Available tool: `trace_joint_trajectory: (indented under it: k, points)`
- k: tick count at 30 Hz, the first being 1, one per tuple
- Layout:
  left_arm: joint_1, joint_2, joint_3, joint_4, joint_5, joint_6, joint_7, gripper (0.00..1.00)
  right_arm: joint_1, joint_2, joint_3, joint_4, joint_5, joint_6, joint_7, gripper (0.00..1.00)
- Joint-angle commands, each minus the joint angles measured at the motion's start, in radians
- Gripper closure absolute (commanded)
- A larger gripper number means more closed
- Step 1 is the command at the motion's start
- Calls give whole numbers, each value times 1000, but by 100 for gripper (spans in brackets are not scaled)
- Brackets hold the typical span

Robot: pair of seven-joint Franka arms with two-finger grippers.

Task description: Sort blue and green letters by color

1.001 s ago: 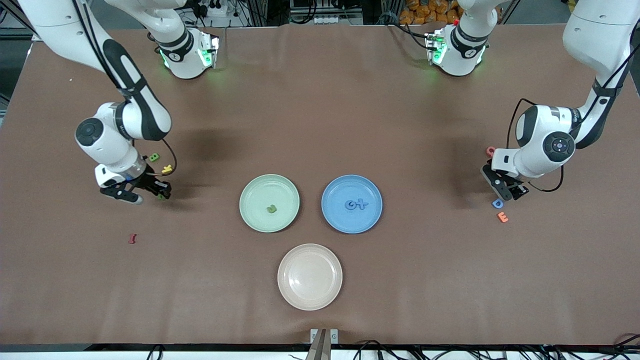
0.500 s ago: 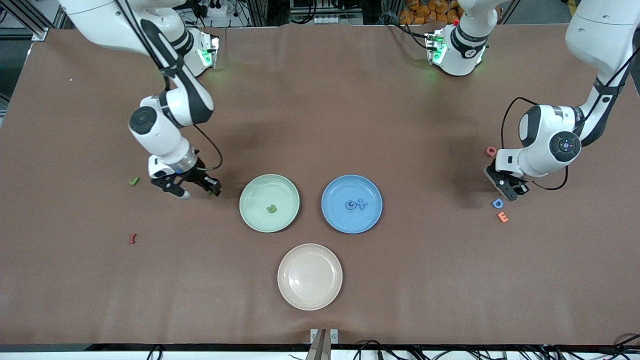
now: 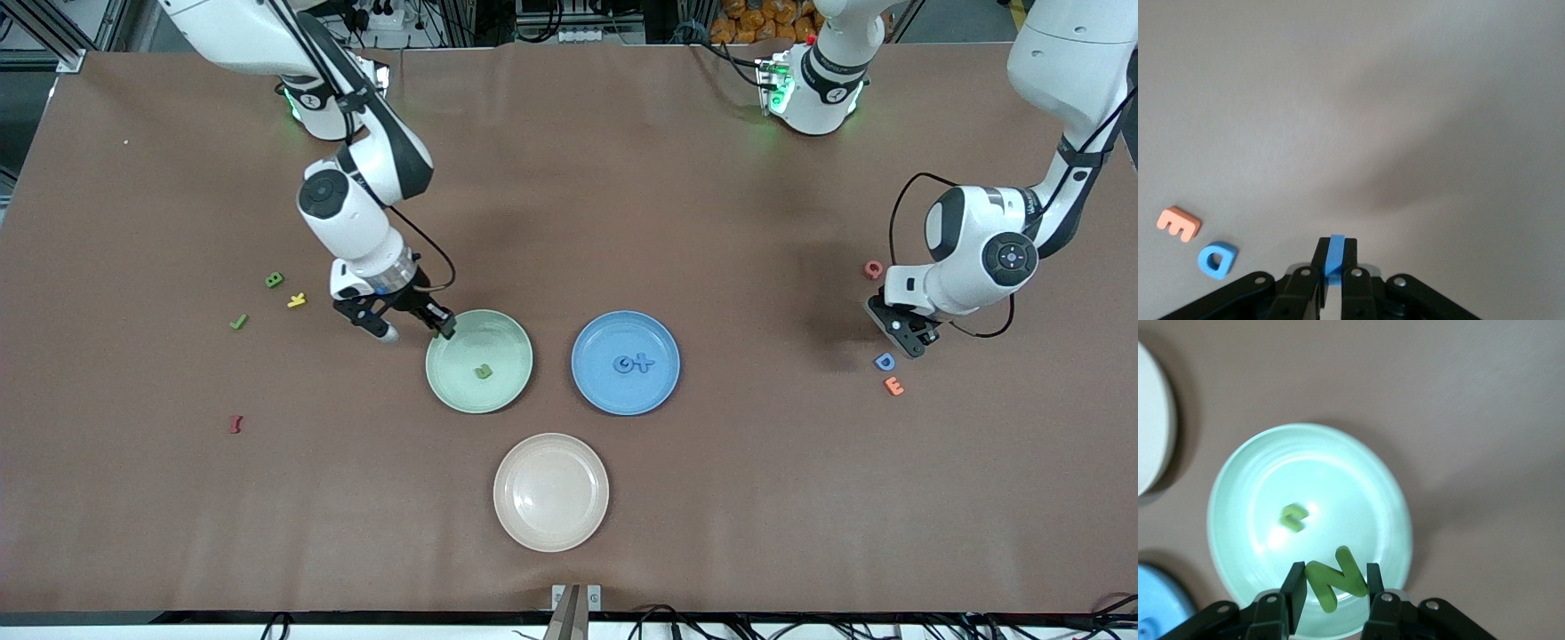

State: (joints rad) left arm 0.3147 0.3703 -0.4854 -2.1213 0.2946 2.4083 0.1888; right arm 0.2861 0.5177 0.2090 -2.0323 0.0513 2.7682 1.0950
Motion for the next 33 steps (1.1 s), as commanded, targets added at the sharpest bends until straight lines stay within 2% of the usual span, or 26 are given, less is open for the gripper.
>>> trace_joint_trajectory:
  k: [1, 7, 12, 17, 23, 33]
  points:
    - [-12, 38, -47, 63, -23, -31, -162, 100, -2, 2, 1, 23, -22, -9, 25, 28]
    - [-107, 70, -48, 95, -23, -31, -357, 100, -7, -8, 1, 21, -22, -10, 20, 23]
    - [-199, 94, -47, 133, -23, -31, -555, 100, -30, -39, 3, 6, -36, -36, -3, 24]
    - [-287, 111, -47, 173, -23, -31, -751, 100, -129, -122, 21, -83, -73, -110, -108, 24]
    - [-373, 154, -47, 245, -23, -31, -952, 100, -220, -228, 21, -204, -74, -153, -288, 25]
    - [-511, 298, -21, 418, -9, -31, -1200, 100, -383, -304, 18, -235, -76, -297, -570, 27]
